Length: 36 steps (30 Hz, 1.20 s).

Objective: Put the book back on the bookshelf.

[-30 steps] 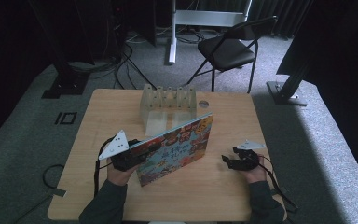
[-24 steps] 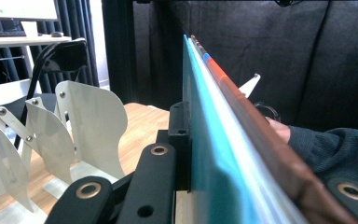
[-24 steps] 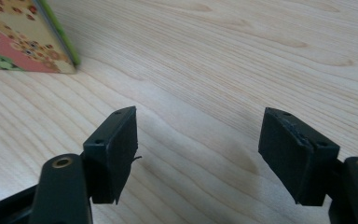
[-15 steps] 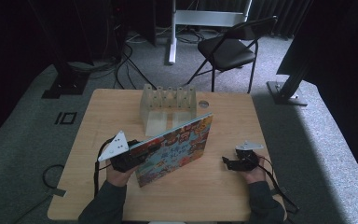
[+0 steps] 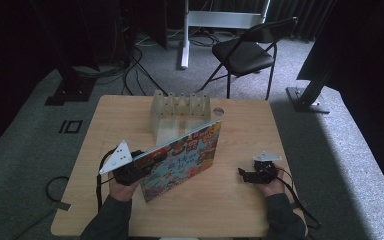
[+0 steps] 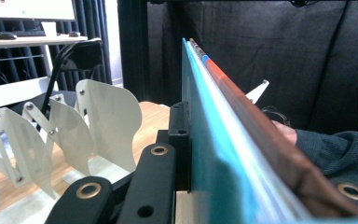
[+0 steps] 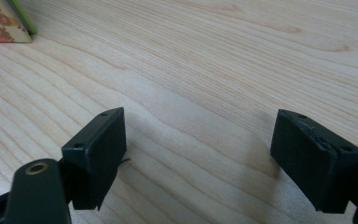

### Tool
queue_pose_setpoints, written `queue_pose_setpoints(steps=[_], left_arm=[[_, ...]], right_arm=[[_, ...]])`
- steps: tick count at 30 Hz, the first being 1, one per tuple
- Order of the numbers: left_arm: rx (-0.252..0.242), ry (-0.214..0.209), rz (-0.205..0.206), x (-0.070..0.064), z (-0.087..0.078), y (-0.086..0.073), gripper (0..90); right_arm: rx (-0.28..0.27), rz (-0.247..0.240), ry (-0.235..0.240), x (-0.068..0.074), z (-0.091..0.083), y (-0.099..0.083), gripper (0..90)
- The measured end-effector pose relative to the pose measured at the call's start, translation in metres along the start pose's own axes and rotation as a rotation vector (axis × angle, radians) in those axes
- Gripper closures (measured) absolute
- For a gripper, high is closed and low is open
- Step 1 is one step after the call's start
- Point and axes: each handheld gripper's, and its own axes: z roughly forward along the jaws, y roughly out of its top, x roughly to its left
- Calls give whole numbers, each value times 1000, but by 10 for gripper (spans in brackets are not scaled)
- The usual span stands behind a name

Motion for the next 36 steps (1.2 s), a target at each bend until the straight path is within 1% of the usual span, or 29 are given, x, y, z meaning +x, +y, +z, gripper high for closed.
queue_pose_setpoints(steps=[1,11,31,36], left_arm=[[1,7,-2,0,-2,0,808],[-1,31,-10,0,-10,-1,808],[5,74,-7,0,-19,2,808],[3,83,-13,0,-22,1,808]], right_arm=[[0,-3,5,0,0,0,179],[6,3,21,-1,1,0,174],[6,3,21,-1,1,0,174],[6,4,22,-1,1,0,174]])
